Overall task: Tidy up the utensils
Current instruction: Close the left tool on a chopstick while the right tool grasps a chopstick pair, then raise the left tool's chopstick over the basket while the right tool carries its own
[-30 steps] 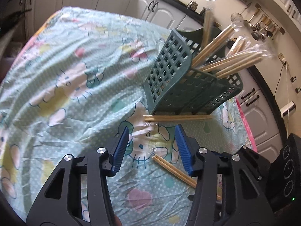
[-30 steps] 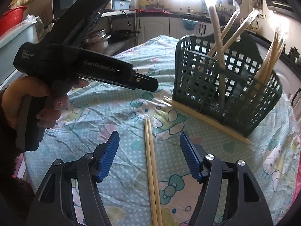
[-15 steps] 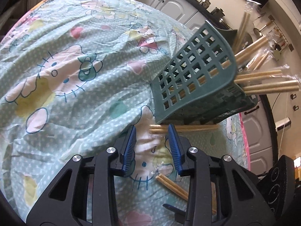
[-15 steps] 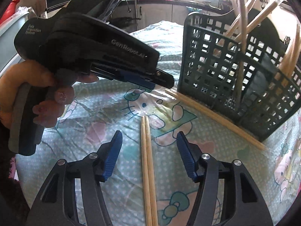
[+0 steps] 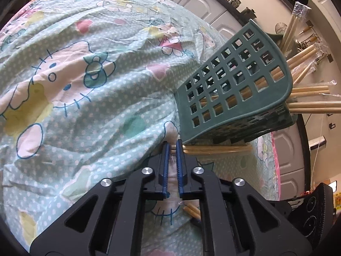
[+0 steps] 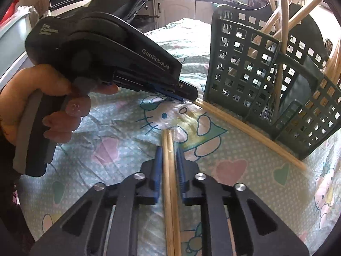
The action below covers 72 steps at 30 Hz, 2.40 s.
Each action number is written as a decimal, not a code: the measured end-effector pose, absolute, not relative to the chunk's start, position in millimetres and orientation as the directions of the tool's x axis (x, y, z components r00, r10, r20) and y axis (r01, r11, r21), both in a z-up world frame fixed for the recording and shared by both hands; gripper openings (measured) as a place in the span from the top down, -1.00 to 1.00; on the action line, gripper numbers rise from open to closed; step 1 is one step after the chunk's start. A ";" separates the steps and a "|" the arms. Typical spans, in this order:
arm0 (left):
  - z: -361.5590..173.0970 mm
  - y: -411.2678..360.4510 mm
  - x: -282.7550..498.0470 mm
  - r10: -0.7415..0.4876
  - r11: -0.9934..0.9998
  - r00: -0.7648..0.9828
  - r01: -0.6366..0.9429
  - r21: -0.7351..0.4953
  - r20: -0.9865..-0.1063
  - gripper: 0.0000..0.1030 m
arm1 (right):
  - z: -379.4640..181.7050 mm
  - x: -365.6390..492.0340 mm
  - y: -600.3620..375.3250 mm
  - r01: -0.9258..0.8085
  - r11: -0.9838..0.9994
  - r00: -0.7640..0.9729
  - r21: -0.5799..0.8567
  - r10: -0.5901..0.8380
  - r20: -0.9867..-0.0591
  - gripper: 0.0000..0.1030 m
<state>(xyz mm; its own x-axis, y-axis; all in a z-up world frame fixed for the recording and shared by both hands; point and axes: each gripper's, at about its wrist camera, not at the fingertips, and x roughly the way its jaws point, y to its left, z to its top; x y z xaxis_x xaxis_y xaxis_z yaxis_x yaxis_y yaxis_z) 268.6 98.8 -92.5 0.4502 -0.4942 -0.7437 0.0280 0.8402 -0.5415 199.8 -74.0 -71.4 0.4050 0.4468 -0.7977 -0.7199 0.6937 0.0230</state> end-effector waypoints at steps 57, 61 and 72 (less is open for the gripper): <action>191.8 -11.6 171.1 -0.684 0.729 0.645 0.587 -0.350 -0.341 1.00 | 172.6 171.8 -226.7 -0.580 0.814 0.770 0.010 0.553 -0.318 0.80; 202.2 -20.2 179.4 -0.684 0.729 0.651 0.595 -0.338 -0.330 1.00 | 188.5 177.2 -231.9 -0.570 0.822 0.787 0.003 0.547 -0.284 0.80; 218.2 -18.5 210.7 -0.656 0.752 0.685 0.559 -0.350 -0.316 1.00 | 215.2 201.2 -242.7 -0.561 0.827 0.802 0.029 0.552 -0.229 0.80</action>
<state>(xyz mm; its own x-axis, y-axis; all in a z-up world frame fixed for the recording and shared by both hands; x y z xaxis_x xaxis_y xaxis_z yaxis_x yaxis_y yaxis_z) 210.7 -18.5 218.2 0.6851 -0.6562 -0.3164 0.5587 0.7520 -0.3499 201.2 -242.7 215.2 0.8016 0.5522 -0.2293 -0.5614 0.8270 0.0287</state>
